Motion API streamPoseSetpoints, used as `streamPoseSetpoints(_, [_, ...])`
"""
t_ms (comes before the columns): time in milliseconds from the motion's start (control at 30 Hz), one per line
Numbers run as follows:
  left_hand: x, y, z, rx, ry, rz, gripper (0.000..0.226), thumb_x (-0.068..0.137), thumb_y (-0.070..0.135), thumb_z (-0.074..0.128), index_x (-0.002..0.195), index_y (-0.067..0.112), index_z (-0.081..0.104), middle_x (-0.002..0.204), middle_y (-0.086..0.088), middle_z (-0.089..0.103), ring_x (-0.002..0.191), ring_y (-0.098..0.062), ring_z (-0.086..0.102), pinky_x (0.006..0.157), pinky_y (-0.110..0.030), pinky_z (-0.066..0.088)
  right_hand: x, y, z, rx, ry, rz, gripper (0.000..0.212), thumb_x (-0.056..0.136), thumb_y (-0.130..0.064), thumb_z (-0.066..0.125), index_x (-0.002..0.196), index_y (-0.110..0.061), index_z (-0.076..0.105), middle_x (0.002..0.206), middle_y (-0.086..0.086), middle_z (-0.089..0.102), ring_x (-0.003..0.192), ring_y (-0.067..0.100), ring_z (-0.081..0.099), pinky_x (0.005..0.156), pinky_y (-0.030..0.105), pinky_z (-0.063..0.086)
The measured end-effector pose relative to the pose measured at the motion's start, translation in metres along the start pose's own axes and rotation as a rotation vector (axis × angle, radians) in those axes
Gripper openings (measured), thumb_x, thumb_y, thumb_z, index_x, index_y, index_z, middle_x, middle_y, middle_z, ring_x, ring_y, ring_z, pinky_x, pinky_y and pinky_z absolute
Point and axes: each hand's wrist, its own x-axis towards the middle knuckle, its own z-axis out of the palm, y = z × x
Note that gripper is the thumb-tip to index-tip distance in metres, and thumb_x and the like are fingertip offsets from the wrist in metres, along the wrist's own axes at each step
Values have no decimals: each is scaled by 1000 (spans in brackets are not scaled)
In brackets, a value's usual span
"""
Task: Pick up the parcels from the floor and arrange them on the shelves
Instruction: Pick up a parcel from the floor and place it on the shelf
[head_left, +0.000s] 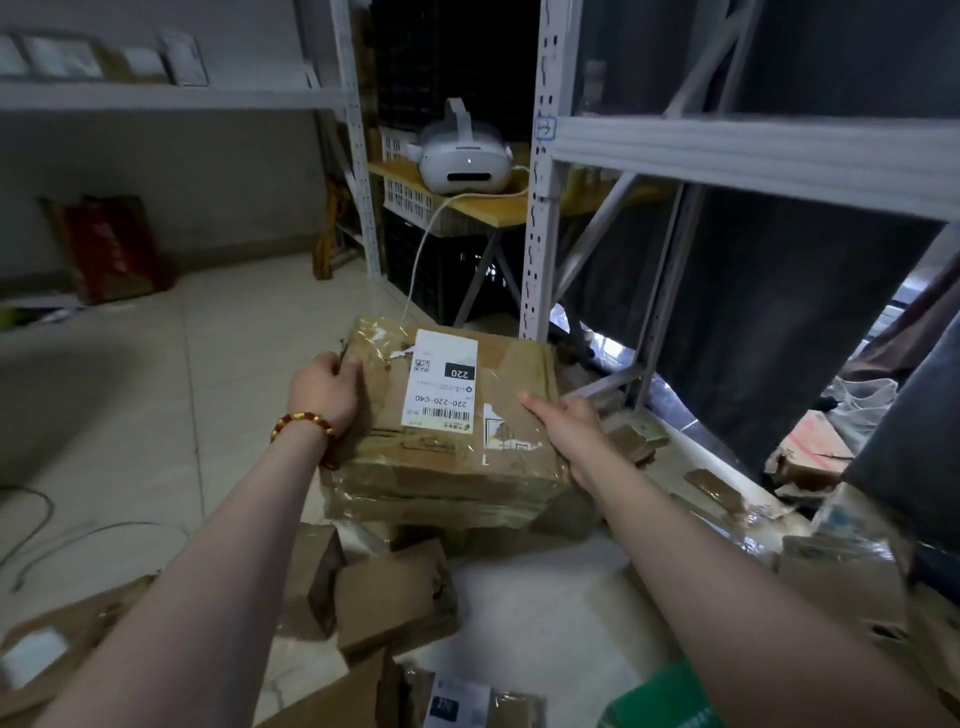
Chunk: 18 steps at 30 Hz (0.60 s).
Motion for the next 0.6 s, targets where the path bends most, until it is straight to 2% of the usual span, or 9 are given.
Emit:
streamPoseSetpoints(67, [9, 16, -29, 11, 22, -2, 36, 102, 29, 43, 101, -3, 61, 110, -29, 62, 105, -43, 55, 79, -40, 39, -7, -31, 7, -5, -27, -14, 39, 80, -48, 76, 98, -15, 65, 93, 5, 75, 84, 22, 73, 77, 39, 61])
streamPoseSetpoints(100, [12, 24, -44, 8, 35, -7, 36, 102, 29, 43, 101, -3, 60, 111, -29, 62, 105, -43, 55, 80, -40, 39, -10, -50, 10, -5, -32, -23, 35, 83, -45, 74, 99, -15, 64, 93, 4, 74, 84, 21, 72, 75, 35, 60])
streamPoseSetpoints(167, [19, 43, -74, -3, 54, -34, 33, 102, 29, 43, 97, 0, 59, 110, -27, 62, 104, -42, 55, 78, -38, 37, -16, -90, 16, -13, -33, -26, 33, 83, -44, 73, 97, -16, 63, 94, 5, 74, 85, 23, 72, 77, 38, 61])
streamPoseSetpoints(267, [32, 81, -124, -21, 75, -80, 35, 103, 30, 43, 103, 0, 61, 110, -23, 63, 105, -40, 56, 80, -36, 38, -27, -154, 22, -14, -42, -14, 33, 83, -40, 68, 102, -13, 63, 96, 9, 73, 88, 28, 71, 85, 48, 59])
streamPoseSetpoints(333, [42, 113, -159, -28, 86, -86, 35, 103, 29, 44, 103, -1, 62, 109, -23, 64, 104, -40, 57, 80, -36, 39, -40, -198, 25, -9, -38, 0, 43, 81, -40, 66, 112, -12, 59, 100, 10, 70, 92, 28, 69, 88, 49, 57])
streamPoseSetpoints(467, [61, 180, -232, -16, 92, -105, 36, 103, 29, 44, 108, -2, 63, 112, -25, 64, 106, -40, 57, 84, -39, 43, -66, -288, 27, -14, -32, 26, 40, 86, -38, 63, 116, -15, 51, 103, 8, 65, 96, 27, 65, 91, 49, 54])
streamPoseSetpoints(600, [70, 242, -300, -48, 92, -128, 38, 103, 27, 44, 117, -3, 61, 122, -25, 61, 113, -41, 55, 91, -40, 42, -95, -384, 21, -15, -40, 34, 30, 84, -39, 66, 102, -19, 53, 102, 7, 67, 95, 27, 67, 90, 50, 55])
